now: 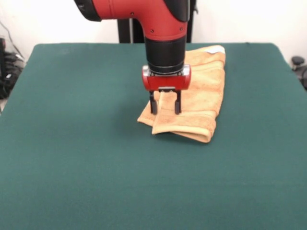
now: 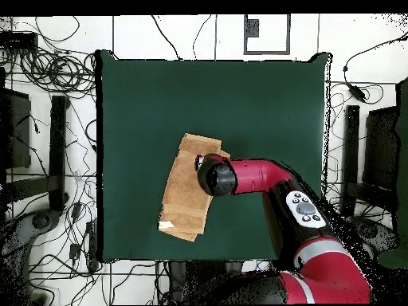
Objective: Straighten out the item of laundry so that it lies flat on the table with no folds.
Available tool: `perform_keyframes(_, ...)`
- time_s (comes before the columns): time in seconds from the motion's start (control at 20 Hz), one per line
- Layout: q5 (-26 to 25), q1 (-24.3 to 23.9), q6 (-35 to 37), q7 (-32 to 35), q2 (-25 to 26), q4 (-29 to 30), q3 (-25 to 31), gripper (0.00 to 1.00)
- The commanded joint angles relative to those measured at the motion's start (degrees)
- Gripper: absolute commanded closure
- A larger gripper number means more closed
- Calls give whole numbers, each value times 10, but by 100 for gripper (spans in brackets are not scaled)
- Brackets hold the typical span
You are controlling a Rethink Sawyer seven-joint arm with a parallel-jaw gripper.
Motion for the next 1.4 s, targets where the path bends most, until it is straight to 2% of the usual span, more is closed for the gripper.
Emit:
perform_keyframes(0.05, -27, 5, -29, -11, 13, -23, 51, 0)
perform_keyframes(1.4, -44, -13, -72, -21, 55, -34, 64, 0)
